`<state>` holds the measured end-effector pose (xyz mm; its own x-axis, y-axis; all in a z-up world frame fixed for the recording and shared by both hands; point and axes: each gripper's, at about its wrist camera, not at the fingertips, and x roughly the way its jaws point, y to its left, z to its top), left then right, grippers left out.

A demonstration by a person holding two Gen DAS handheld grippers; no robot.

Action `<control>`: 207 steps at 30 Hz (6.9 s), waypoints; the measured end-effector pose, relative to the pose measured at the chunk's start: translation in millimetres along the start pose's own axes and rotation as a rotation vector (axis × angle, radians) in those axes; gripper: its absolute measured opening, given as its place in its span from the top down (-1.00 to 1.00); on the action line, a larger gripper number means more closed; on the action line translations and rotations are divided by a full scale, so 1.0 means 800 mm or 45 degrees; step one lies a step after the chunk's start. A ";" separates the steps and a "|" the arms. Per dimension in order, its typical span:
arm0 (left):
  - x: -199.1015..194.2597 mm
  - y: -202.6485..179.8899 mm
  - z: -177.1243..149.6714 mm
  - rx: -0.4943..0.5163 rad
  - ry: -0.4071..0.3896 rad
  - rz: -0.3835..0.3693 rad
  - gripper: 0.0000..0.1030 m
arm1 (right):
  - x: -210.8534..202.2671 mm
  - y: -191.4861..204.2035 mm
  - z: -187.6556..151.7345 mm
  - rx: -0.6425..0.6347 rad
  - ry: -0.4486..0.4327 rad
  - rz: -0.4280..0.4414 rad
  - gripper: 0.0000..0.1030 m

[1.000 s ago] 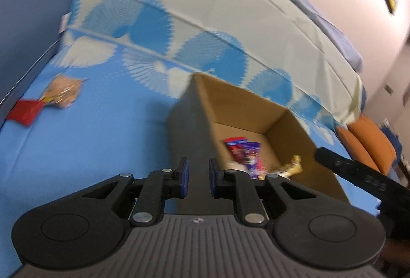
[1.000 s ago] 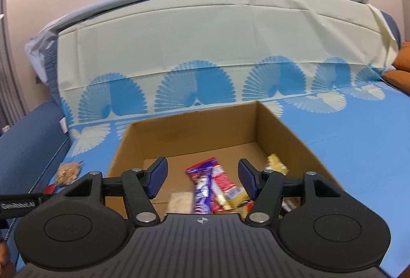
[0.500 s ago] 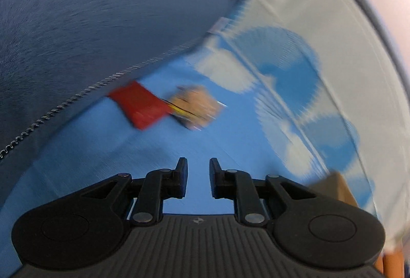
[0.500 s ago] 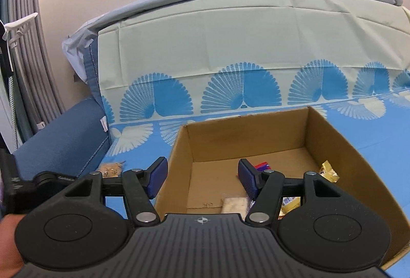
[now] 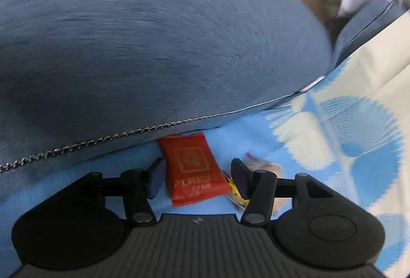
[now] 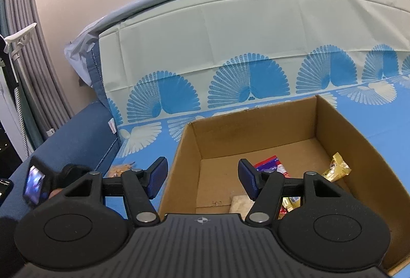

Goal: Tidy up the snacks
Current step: 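Move the left tool to the red square pack and grasp it, then grasp the clear bag of crackers with the right tool, then lift the cracker bag with the right tool while the left tool holds the red pack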

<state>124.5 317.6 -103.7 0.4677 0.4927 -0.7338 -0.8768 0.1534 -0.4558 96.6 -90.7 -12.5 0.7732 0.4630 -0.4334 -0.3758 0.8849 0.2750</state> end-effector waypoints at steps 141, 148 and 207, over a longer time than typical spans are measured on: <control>-0.202 0.177 -0.127 1.227 0.254 -0.453 0.51 | -0.006 0.124 -0.194 -0.385 0.527 0.231 0.19; -0.182 0.176 -0.121 1.139 0.335 -0.425 -0.08 | -0.013 0.114 -0.204 -0.377 0.569 0.212 0.19; -0.214 0.161 -0.138 1.242 0.074 -0.499 0.18 | -0.017 0.114 -0.212 -0.412 0.566 0.186 0.19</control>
<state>-56.1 158.8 -92.1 0.7199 0.2214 -0.6578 -0.3610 0.9289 -0.0825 -34.9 -7.8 -126.7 0.4386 0.4961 -0.7494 -0.6542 0.7479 0.1123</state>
